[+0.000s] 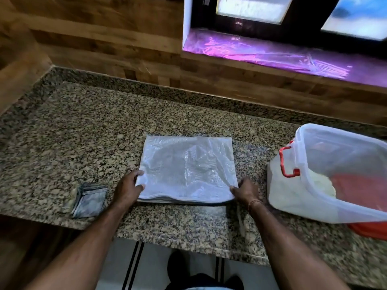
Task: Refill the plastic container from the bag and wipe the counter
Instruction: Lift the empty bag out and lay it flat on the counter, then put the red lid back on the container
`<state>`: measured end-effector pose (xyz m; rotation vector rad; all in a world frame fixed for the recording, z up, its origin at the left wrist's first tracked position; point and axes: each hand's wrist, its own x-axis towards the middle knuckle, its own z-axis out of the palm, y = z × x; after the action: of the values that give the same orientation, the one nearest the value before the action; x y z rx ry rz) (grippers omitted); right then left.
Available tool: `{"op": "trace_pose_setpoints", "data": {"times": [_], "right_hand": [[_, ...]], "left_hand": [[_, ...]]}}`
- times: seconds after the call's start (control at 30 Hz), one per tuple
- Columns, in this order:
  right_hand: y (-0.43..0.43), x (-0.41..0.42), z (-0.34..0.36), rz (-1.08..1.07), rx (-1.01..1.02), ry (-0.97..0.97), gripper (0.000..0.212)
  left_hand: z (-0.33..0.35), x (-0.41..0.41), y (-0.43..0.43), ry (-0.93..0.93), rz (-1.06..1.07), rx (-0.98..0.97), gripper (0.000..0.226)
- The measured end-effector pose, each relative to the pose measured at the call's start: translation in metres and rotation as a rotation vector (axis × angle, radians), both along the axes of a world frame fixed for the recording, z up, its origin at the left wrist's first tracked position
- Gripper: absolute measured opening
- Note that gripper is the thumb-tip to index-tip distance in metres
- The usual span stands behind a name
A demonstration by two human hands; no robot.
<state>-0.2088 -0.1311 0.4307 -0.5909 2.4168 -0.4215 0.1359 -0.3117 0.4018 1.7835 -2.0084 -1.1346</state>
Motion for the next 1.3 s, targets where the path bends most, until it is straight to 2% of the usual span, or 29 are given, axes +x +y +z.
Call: {"op": "trace_pose_setpoints", "data": {"times": [0.1,0.17,0.23,0.43,0.6,0.73,0.83,0.97,1.2,1.3], "right_hand": [[-0.002,0.006,0.013,0.068,-0.052,0.077,0.043],[-0.003,0.008,0.02,0.121,-0.144,0.1,0.053],[-0.004,0.013,0.031,0.164,-0.267,0.097,0.057],[0.003,0.013,0.094,0.269,-0.667,0.034,0.044],[0.056,-0.027,0.155,0.329,-1.0,0.022,0.032],[0.121,-0.082,0.191,0.333,-1.171,0.096,0.028],[0.18,-0.157,0.203,0.253,-1.167,0.199,0.03],[0.243,-0.253,0.189,0.11,-1.031,0.325,0.033],[0.316,-0.347,0.137,-0.049,-0.735,0.403,0.031],[0.34,-0.373,0.112,-0.067,-0.572,0.355,0.037]], "left_hand": [[0.01,-0.011,0.006,-0.168,0.062,-0.123,0.052],[0.021,-0.026,0.009,-0.19,0.068,-0.182,0.052],[0.031,-0.045,0.016,-0.154,0.04,-0.204,0.054],[0.082,-0.123,0.053,0.029,-0.012,-0.312,0.051],[0.139,-0.206,0.112,0.184,-0.02,-0.467,0.048],[0.173,-0.276,0.173,0.238,-0.009,-0.583,0.047],[0.196,-0.353,0.232,0.239,-0.048,-0.664,0.047],[0.211,-0.449,0.302,0.261,-0.219,-0.732,0.053],[0.197,-0.549,0.373,0.147,-0.458,-0.295,0.077],[0.184,-0.563,0.386,-0.021,-0.483,-0.34,0.073]]}}
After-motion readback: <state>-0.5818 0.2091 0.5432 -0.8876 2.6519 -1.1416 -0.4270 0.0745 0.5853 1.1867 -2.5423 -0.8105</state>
